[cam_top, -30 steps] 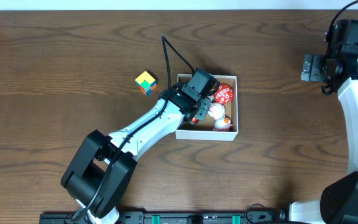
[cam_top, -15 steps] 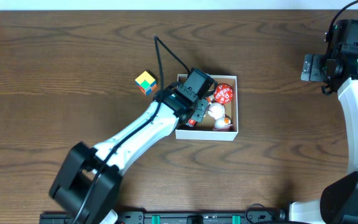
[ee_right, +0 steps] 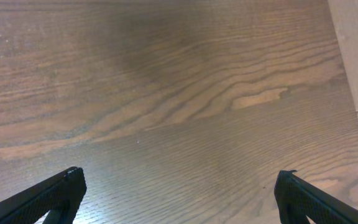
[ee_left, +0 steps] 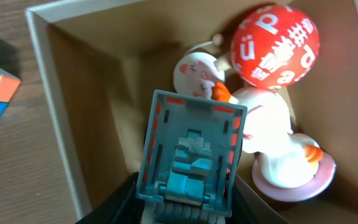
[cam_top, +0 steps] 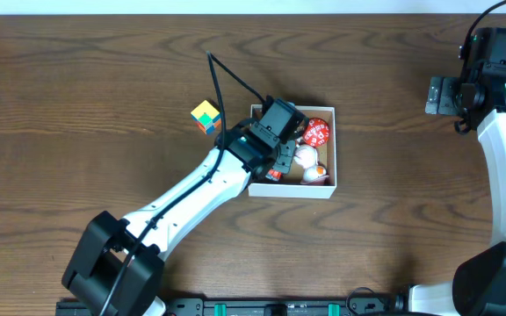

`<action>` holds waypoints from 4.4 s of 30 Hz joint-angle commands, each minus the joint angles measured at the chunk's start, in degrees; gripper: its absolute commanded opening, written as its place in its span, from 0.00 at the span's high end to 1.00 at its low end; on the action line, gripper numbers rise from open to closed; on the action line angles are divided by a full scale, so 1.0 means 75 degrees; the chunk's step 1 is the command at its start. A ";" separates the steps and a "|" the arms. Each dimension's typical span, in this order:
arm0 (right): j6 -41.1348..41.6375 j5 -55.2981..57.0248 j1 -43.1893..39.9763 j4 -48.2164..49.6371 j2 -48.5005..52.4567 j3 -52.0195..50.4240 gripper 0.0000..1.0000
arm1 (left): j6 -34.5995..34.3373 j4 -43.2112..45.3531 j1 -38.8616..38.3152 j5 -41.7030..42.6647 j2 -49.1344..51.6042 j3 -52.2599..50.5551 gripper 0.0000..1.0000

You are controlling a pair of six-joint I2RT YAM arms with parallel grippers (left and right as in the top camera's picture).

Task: Pack container
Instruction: 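Lower the truck into the box beside the ball and release, then lift the left gripper out of the box and back left, then move the left gripper over the colour cube and lower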

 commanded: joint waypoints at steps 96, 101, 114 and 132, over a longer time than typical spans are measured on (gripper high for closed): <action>0.0128 0.0023 -0.0035 -0.0009 -0.0017 0.0087 0.01 | -0.4386 0.1405 0.2935 -0.1399 0.2043 0.0393 0.12; 0.0128 0.0023 -0.0035 -0.0009 -0.0017 0.0087 0.01 | -0.4389 0.1361 0.3069 -0.1416 0.2104 0.0391 0.12; 0.0128 0.0026 -0.0035 -0.0009 -0.0017 0.0087 0.01 | -0.3824 0.1294 0.3177 -0.1405 0.2119 0.0391 0.12; 0.0128 0.0023 -0.0035 -0.0009 -0.0017 0.0087 0.01 | -0.1437 0.0615 0.3179 -0.0807 0.2113 0.0393 0.12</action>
